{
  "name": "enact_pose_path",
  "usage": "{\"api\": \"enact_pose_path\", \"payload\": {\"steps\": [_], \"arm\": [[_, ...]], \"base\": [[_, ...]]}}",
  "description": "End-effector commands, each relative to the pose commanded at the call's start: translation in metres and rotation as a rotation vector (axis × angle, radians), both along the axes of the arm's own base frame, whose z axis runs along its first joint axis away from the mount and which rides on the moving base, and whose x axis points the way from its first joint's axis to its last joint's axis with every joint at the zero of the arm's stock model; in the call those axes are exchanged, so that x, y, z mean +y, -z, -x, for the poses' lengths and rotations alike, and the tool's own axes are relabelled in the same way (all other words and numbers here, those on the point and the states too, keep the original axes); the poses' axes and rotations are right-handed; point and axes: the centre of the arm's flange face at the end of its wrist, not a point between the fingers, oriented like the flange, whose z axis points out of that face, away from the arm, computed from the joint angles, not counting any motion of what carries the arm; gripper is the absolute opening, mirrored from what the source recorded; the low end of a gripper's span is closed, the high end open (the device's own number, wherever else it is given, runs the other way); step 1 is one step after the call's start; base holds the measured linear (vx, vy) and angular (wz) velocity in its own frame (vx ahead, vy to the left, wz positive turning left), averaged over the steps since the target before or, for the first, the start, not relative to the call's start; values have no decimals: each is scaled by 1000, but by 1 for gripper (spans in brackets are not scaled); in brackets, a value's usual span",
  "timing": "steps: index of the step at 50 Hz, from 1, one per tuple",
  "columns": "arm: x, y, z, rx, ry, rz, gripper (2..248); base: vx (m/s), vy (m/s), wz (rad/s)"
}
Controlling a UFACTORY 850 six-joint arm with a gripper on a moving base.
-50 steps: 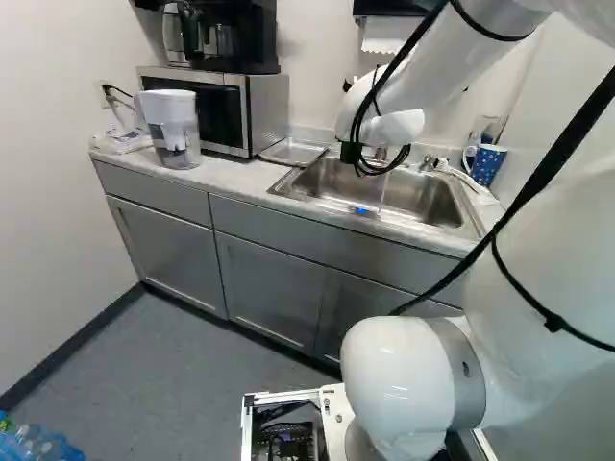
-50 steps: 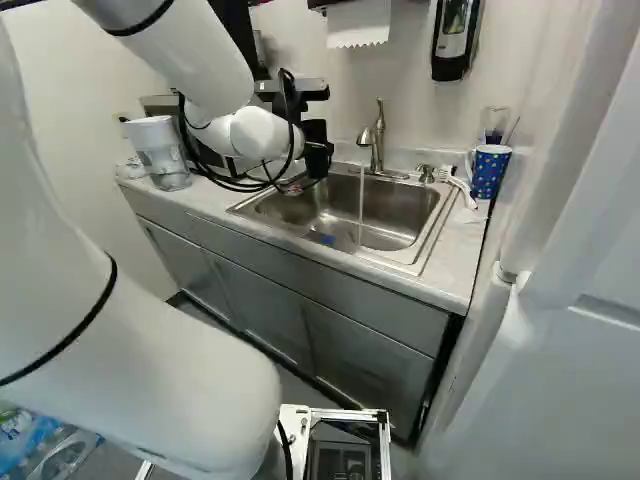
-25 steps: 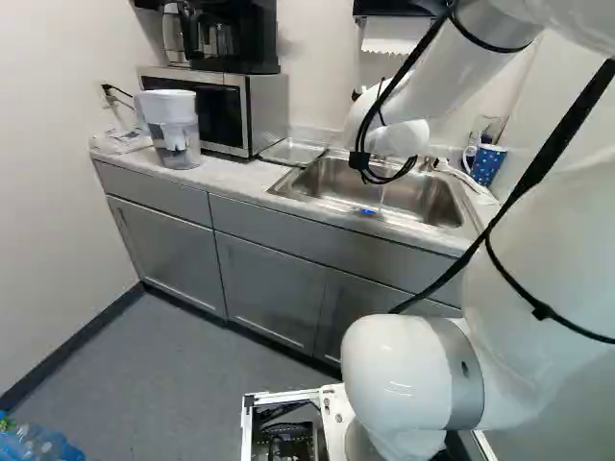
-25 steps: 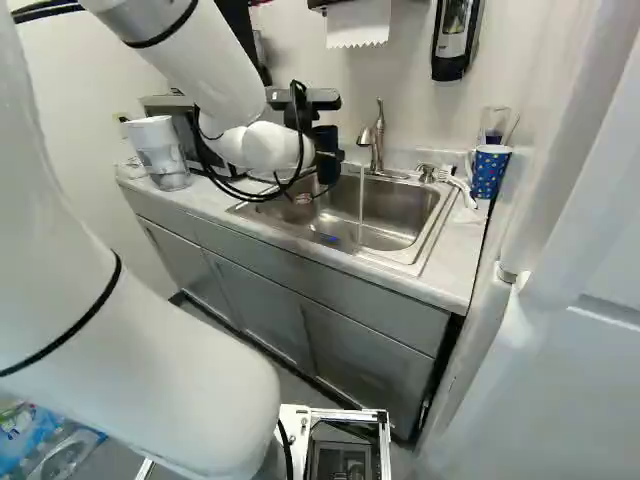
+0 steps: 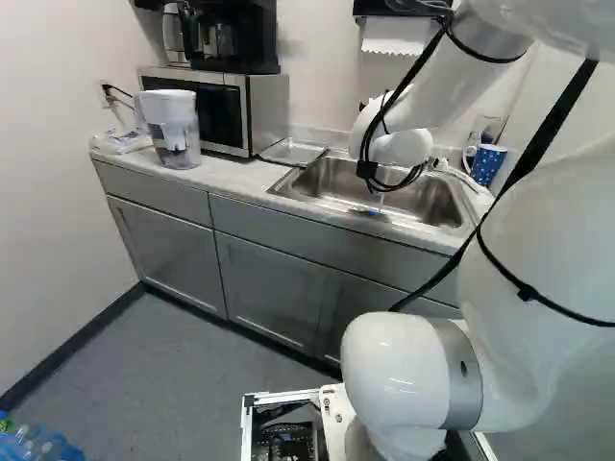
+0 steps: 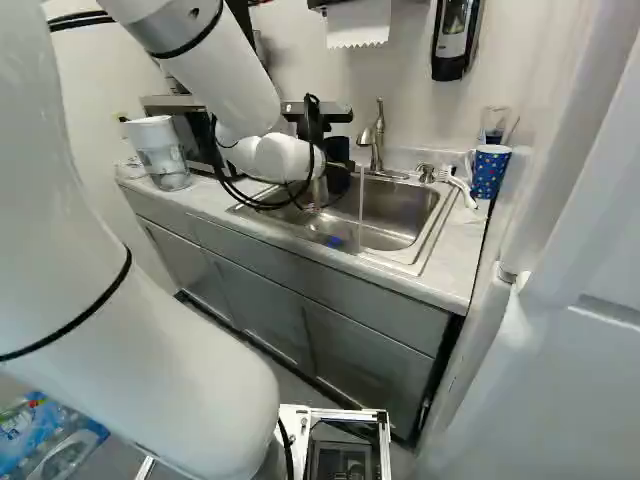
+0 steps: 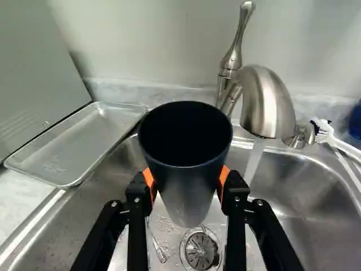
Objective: Rinse the cup and place it in the tray
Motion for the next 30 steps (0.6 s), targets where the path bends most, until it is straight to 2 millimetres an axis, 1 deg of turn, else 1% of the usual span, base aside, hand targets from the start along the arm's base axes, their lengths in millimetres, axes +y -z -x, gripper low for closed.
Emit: {"api": "enact_pose_path", "payload": {"steps": [12,24,30], "arm": [[-8,13,0,28,19,-6,124],[-11,26,5,55,26,-13,124],[-15,32,7,69,38,-17,124]], "base": [[0,0,0],[0,0,0],[0,0,0]]}}
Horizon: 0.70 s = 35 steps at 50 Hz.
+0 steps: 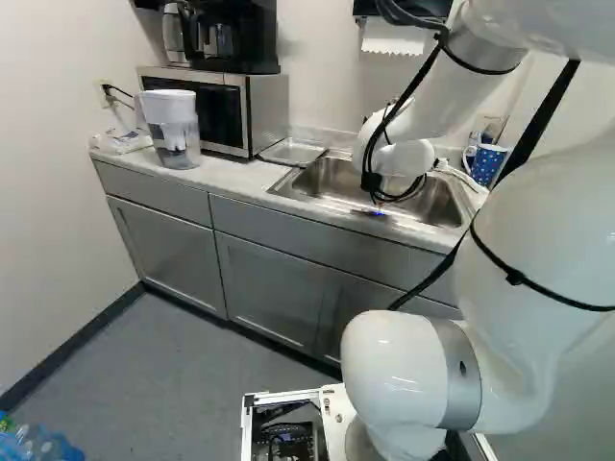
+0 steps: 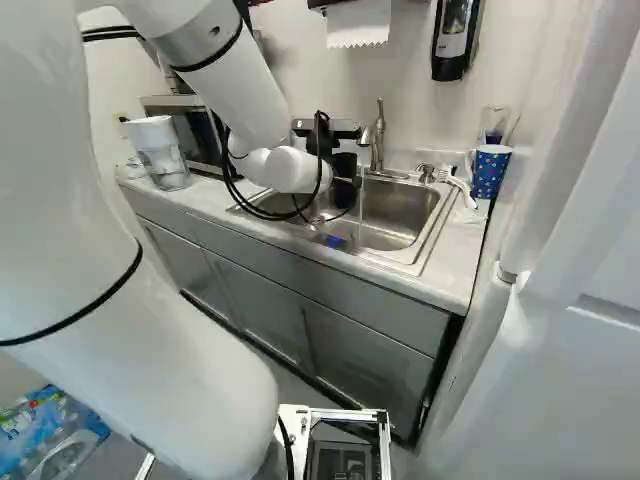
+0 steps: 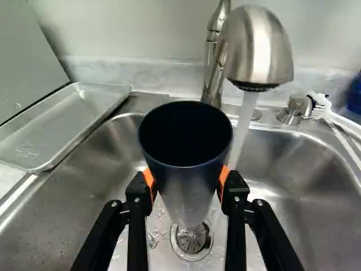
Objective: Rinse the cup and place it in the tray
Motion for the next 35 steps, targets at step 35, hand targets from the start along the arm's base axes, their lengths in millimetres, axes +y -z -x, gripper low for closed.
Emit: {"api": "enact_pose_path", "payload": {"steps": [35], "arm": [[-27,11,12,23,66,-7,124]], "base": [[0,0,0]]}}
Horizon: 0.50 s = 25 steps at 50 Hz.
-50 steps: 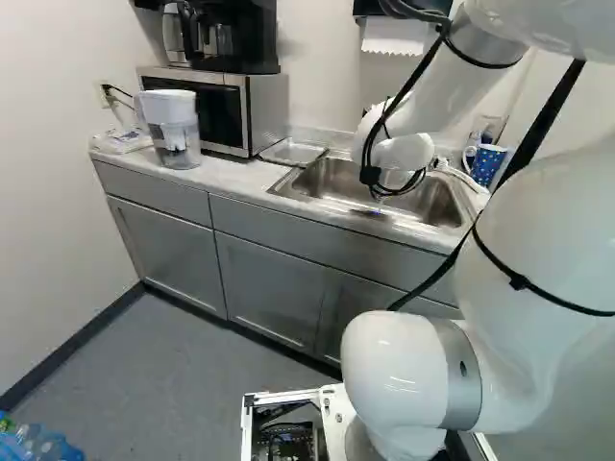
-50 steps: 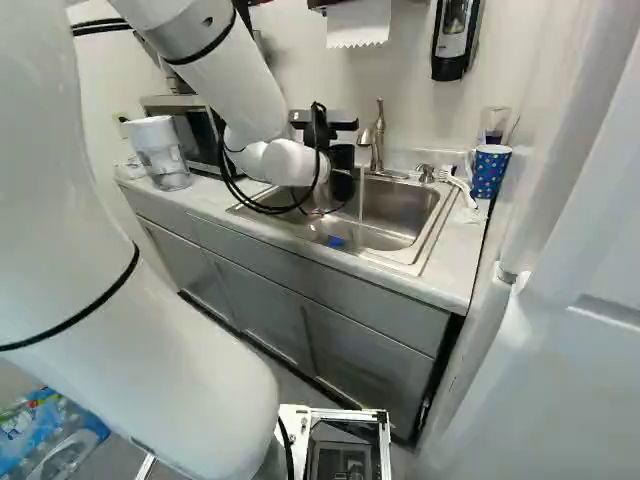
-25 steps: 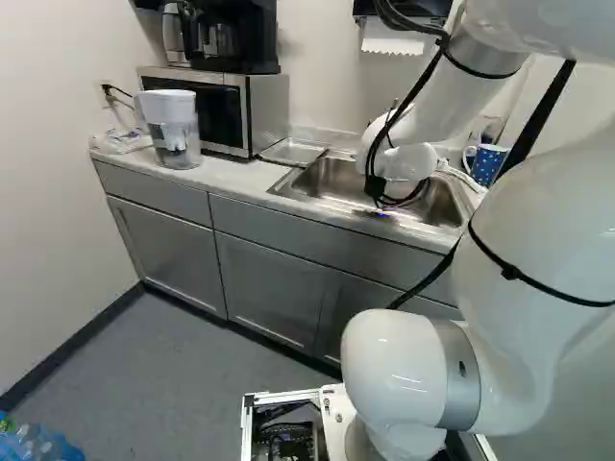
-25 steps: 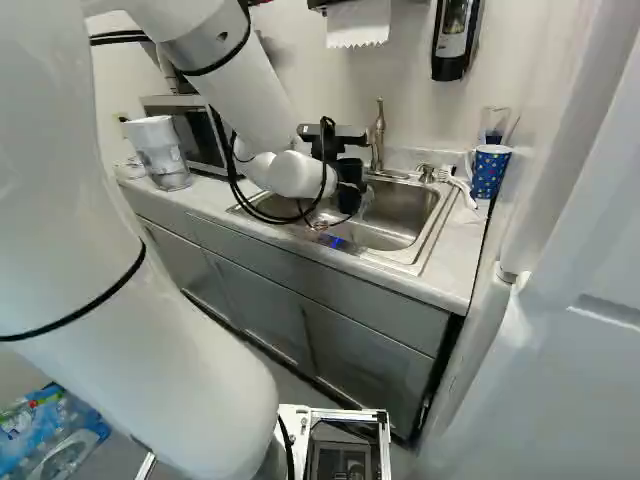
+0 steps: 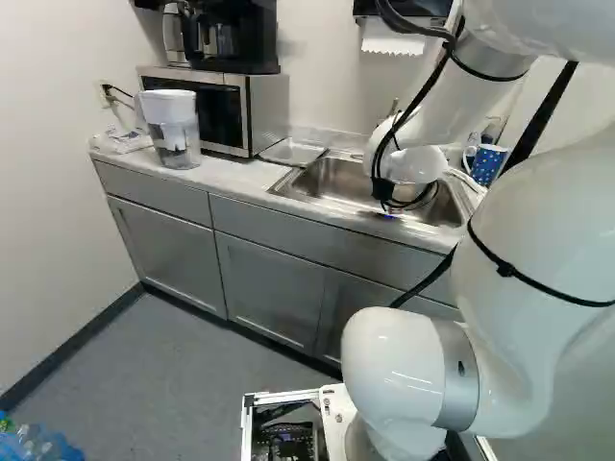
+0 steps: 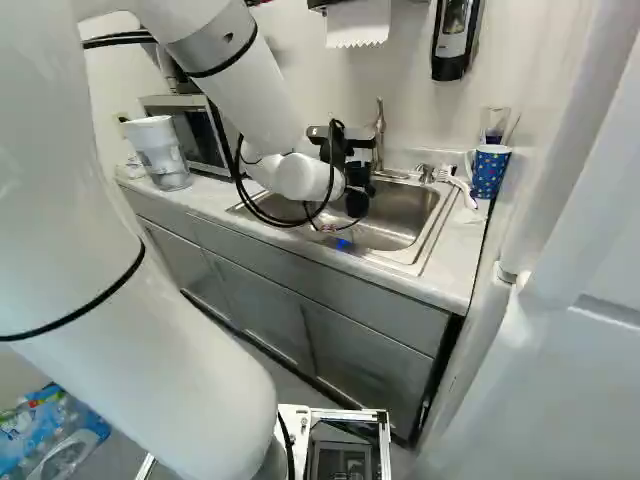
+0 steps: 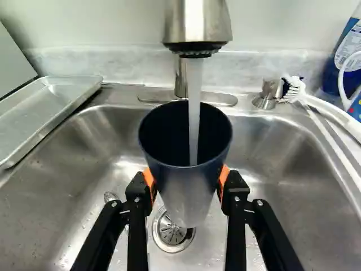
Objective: Rinse the cup and place it in the tray
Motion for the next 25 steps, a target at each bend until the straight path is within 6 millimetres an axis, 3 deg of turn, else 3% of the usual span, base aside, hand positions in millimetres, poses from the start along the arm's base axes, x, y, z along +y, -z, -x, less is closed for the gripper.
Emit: {"api": "enact_pose_path", "payload": {"steps": [25], "arm": [[0,0,0,0,0,0,124]], "base": [[0,0,0]]}}
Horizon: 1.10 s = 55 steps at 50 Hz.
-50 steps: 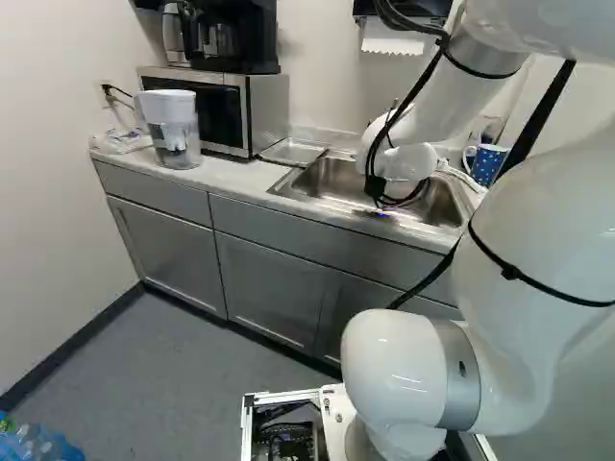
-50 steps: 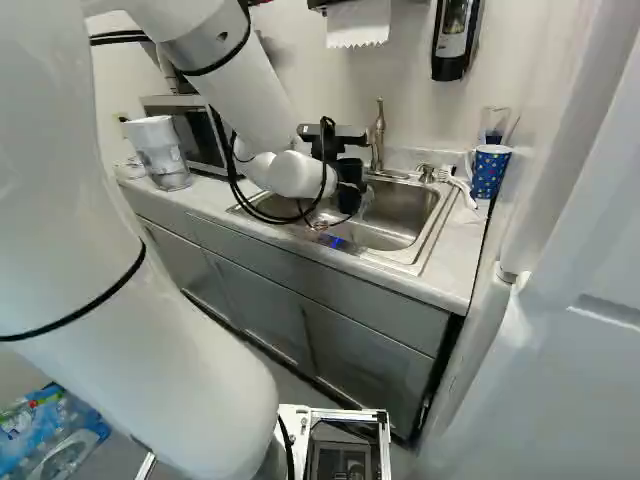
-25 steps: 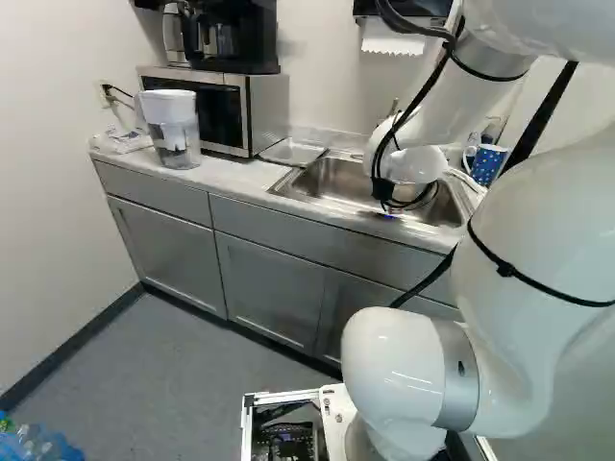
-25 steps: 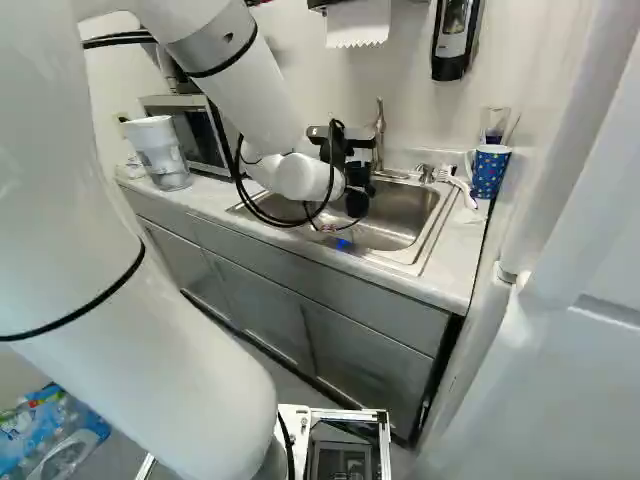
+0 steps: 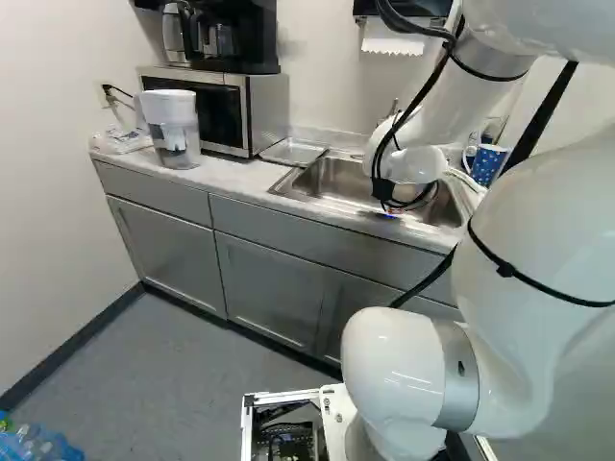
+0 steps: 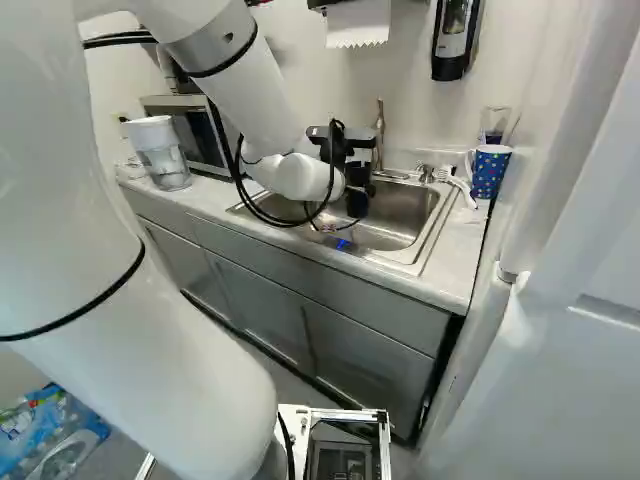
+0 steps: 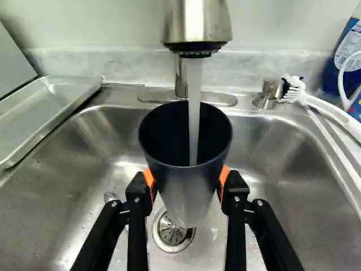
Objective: Rinse the cup and place it in the tray
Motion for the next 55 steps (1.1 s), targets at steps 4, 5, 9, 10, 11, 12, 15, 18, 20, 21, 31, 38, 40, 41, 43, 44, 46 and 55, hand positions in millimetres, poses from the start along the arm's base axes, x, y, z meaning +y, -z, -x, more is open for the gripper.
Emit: {"api": "enact_pose_path", "payload": {"steps": [4,5,9,10,11,12,15,18,20,21,31,38,40,41,43,44,46,55], "arm": [[0,0,0,0,0,0,124],[0,0,0,0,0,0,124],[0,0,0,0,0,0,124],[0,0,0,0,0,0,124],[0,0,0,0,0,0,124],[0,0,0,0,0,0,124],[0,0,0,0,0,0,124],[0,0,0,0,0,0,124],[0,0,0,0,0,0,124],[0,0,0,0,0,0,124],[0,0,0,0,0,0,124],[0,0,0,0,0,0,124],[0,0,0,0,0,0,124],[0,0,0,0,0,0,124],[0,0,0,0,0,0,124],[0,0,0,0,0,0,124],[0,0,0,0,0,0,124],[0,0,0,0,0,0,124]], "base": [[0,0,0],[0,0,0],[0,0,0],[0,0,0],[0,0,0],[0,0,0],[0,0,0],[0,0,0],[0,0,0],[0,0,0],[0,0,0],[0,0,0],[0,0,0],[0,0,0],[0,0,0],[0,0,0],[0,0,0],[0,0,0]]}}
